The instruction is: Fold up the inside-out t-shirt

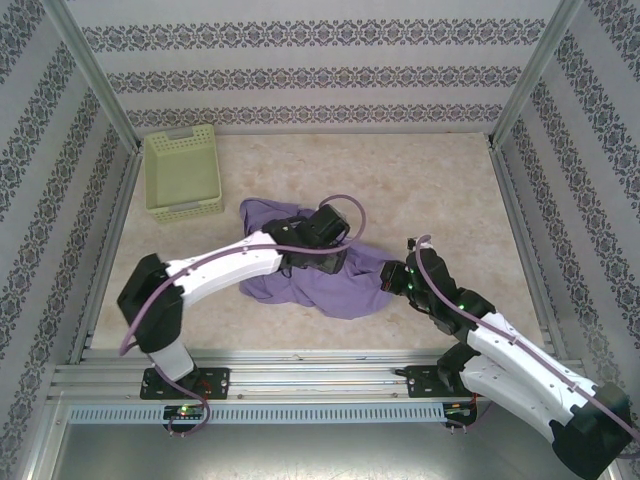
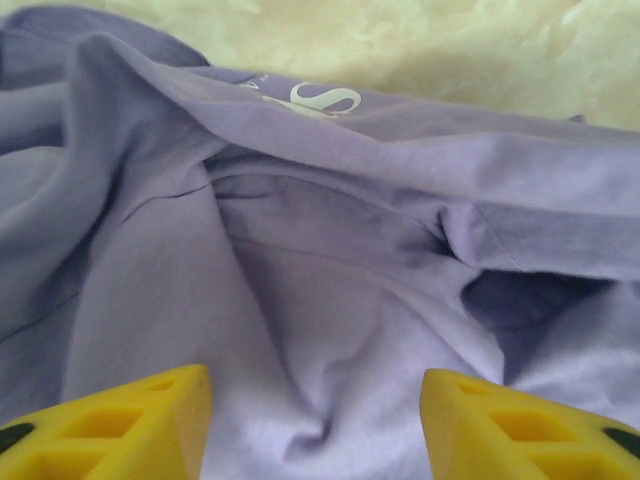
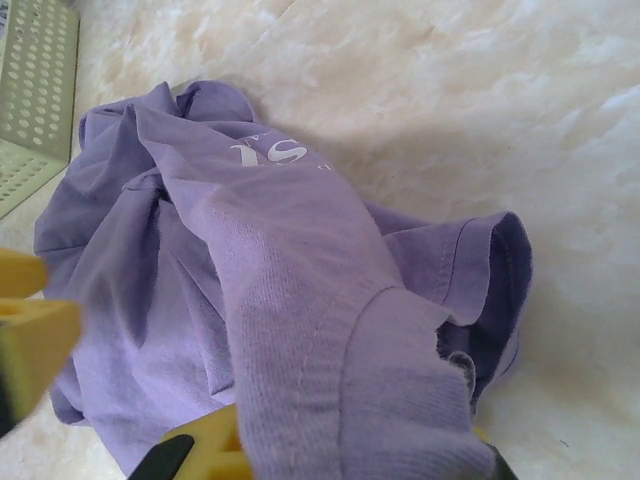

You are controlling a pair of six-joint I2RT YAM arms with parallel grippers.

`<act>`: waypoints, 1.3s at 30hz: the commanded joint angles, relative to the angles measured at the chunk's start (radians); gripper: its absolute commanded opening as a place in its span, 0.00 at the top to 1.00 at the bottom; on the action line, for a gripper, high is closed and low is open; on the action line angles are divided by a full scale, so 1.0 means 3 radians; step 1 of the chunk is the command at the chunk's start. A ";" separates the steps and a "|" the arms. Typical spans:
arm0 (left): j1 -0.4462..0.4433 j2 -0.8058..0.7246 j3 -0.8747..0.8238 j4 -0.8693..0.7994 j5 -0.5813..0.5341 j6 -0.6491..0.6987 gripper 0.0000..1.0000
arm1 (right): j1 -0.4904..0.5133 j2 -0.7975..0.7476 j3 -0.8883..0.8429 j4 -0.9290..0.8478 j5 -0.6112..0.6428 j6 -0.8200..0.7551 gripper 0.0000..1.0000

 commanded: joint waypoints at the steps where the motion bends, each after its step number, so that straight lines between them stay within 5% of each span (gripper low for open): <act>1: 0.0031 0.0250 0.0269 0.0007 -0.0070 -0.0130 0.40 | -0.0025 -0.0063 -0.0065 0.0161 0.0037 0.0069 1.00; 10: 0.0247 0.0840 0.0724 -0.0084 -0.0038 -0.0259 0.41 | -0.0007 -0.0100 -0.0196 0.0263 -0.0012 0.0069 1.00; 17: 0.0253 0.0793 0.0579 -0.0030 0.0083 -0.0265 0.77 | -0.0020 -0.0060 -0.0137 0.0126 0.0147 0.0036 1.00; 23: 0.0194 0.0077 -0.0041 0.0292 0.0112 -0.0318 1.00 | -0.0030 0.0090 -0.0037 0.0040 0.0263 -0.0018 1.00; 31: -0.0092 -0.1163 -0.1363 0.1069 0.0061 -0.0488 1.00 | -0.0027 0.0264 0.0027 0.0047 0.0303 -0.0012 1.00; 39: -0.0131 -0.1770 -0.2606 0.1742 0.0256 -0.0868 1.00 | -0.0015 0.0566 -0.0106 0.0196 0.0168 0.0077 1.00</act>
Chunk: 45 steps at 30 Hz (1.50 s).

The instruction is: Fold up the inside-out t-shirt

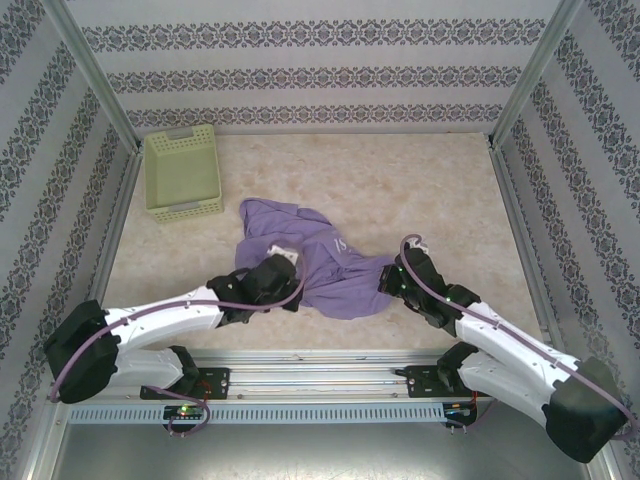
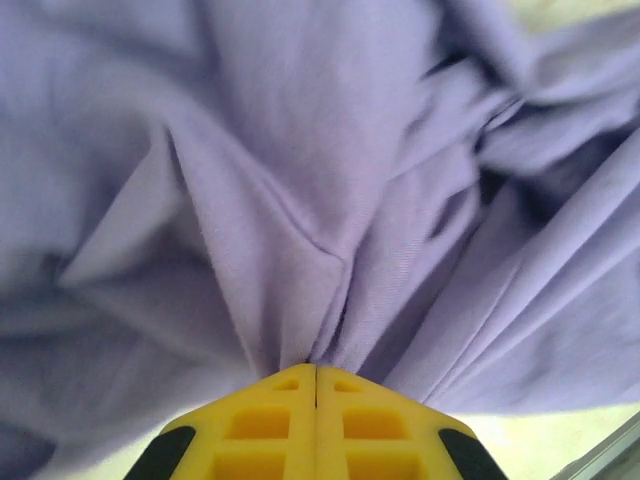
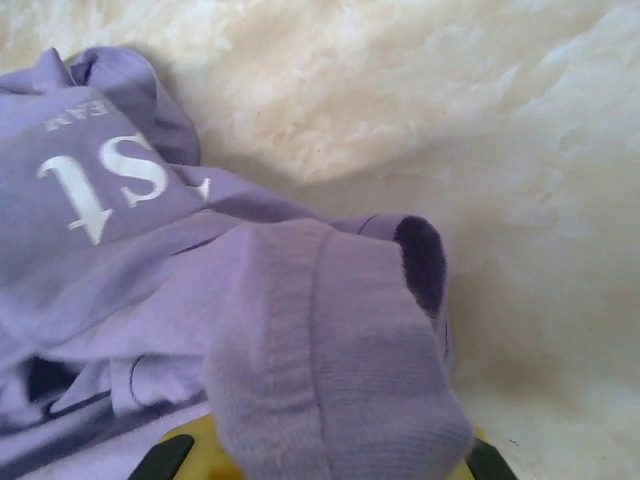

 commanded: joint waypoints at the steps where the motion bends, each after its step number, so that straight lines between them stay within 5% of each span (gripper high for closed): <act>1: -0.0024 -0.0092 -0.0189 0.0331 0.0108 -0.0185 1.00 | -0.0003 0.0071 -0.0071 0.0118 -0.0027 0.0043 1.00; 10: -0.0054 -0.0035 0.0432 -0.0250 0.0030 0.0377 0.64 | 0.0306 -0.0091 -0.0035 0.0106 0.0116 -0.0094 1.00; 27: -0.0433 0.1650 0.1908 -0.1267 -0.0946 0.0813 0.43 | 0.0446 -0.0472 -0.0101 0.0090 0.0308 -0.0096 1.00; 32: -0.0433 0.1910 0.2072 -0.1385 -0.1147 0.0798 0.45 | 0.0450 -0.0541 -0.0124 0.0087 0.0309 -0.0120 1.00; 40: -0.0418 0.1959 0.2106 -0.1397 -0.1325 0.0711 0.79 | 0.0447 -0.0536 -0.0179 0.0087 0.0320 -0.0116 1.00; 45: -0.0415 0.1666 0.1899 -0.1189 -0.1234 0.0713 0.91 | 0.0447 -0.0507 -0.0195 0.0016 0.0405 -0.0094 1.00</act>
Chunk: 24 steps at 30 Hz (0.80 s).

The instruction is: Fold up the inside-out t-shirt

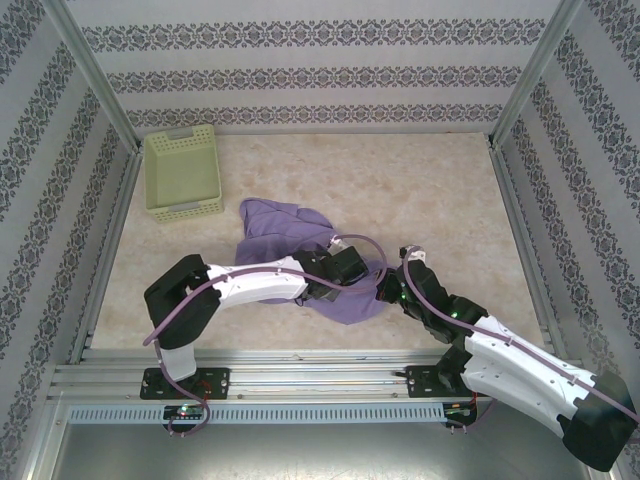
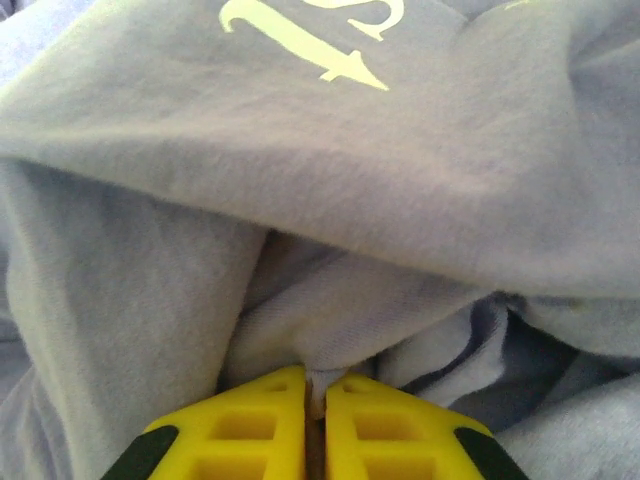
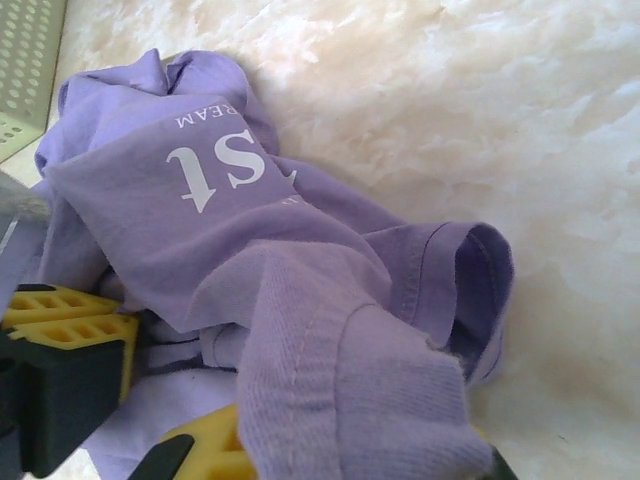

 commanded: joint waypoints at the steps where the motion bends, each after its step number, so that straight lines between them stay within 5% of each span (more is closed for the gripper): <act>1: -0.0006 -0.0342 -0.0163 0.0100 -0.0031 -0.0007 0.93 | 0.0020 0.0004 -0.0036 -0.0064 0.0185 -0.0001 1.00; 15: -0.0006 -0.2259 -0.1844 0.1448 0.0556 -0.0258 1.00 | -0.0197 0.0144 -0.0036 -0.0229 0.0157 0.0177 1.00; 24: 0.0044 -0.2807 -0.2524 0.1515 0.0566 -0.0441 1.00 | -0.0337 0.0435 0.0081 -0.0286 0.0119 0.0255 1.00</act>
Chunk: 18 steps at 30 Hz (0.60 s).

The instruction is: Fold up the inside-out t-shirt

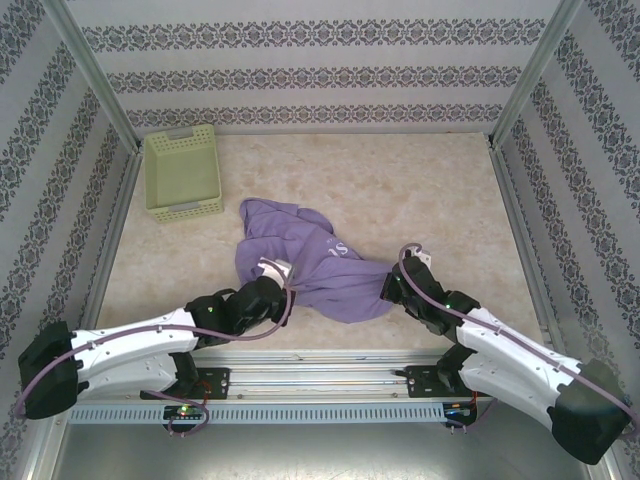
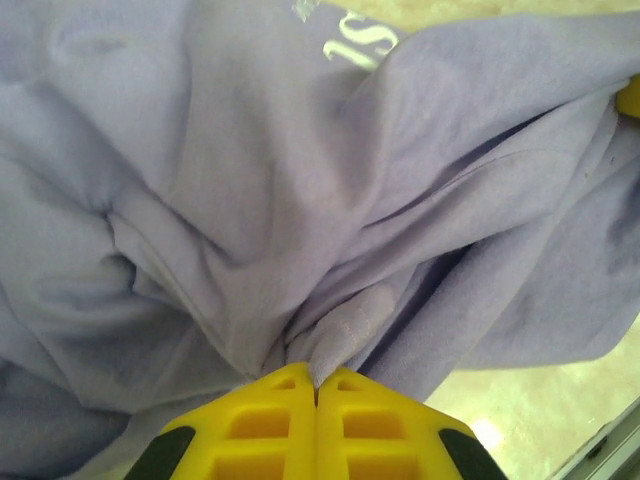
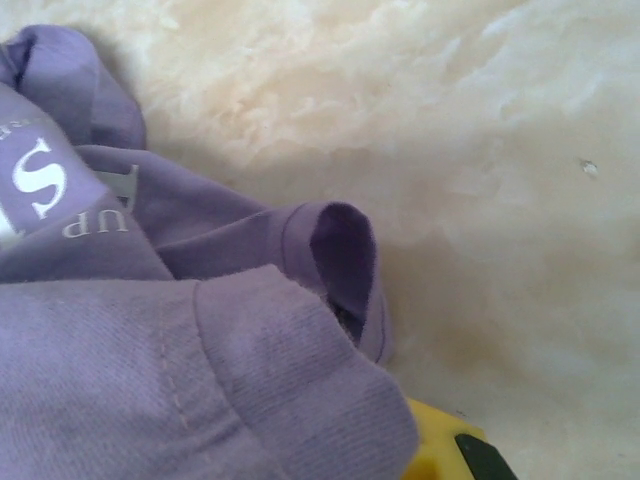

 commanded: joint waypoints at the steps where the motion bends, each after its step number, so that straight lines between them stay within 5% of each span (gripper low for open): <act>1: 0.0043 -0.0175 -0.0145 0.0165 0.0009 -0.0124 1.00 | -0.0085 0.0064 0.0096 -0.0124 0.0068 0.0073 1.00; 7: 0.0193 -0.0579 -0.0418 0.0180 -0.0233 -0.0393 0.98 | -0.0184 0.0213 0.0138 -0.0252 0.0058 0.0136 1.00; 11: 0.0287 -0.0318 -0.0317 -0.0012 -0.0239 -0.0270 0.91 | -0.0208 0.0284 0.0098 -0.0077 -0.0104 0.0097 1.00; 18: 0.0287 0.0021 0.0222 -0.0375 0.0152 0.0123 0.62 | 0.0128 0.0188 0.0258 0.0120 -0.0080 -0.0236 1.00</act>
